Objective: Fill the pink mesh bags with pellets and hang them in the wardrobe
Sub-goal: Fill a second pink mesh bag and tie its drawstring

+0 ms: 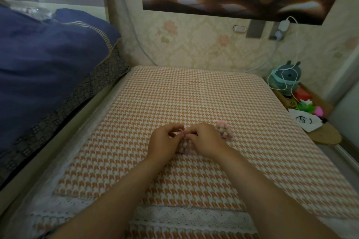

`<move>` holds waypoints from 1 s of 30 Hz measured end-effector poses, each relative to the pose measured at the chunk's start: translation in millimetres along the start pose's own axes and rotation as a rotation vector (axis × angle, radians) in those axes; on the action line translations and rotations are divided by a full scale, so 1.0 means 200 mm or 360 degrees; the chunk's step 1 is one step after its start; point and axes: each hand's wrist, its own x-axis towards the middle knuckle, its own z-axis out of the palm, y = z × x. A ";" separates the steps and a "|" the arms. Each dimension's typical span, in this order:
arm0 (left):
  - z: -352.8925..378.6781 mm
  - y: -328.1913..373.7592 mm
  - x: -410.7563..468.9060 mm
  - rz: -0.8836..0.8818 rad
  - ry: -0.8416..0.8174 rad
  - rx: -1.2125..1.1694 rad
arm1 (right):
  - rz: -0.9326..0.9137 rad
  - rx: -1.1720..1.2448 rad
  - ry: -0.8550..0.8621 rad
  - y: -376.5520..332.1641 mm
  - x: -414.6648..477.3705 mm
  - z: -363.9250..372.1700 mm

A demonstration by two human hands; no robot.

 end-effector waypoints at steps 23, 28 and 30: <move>0.05 0.03 0.02 -0.0122 -0.0085 -0.0061 | -0.0403 -0.0386 0.0153 0.00 -0.03 -0.12; 0.05 0.04 0.00 -0.0035 -0.0146 -0.0037 | -0.0320 -0.0002 0.0153 0.04 -0.01 -0.09; 0.06 0.03 0.00 -0.0039 -0.0137 -0.0032 | -0.0226 0.0124 0.0189 0.04 -0.01 -0.09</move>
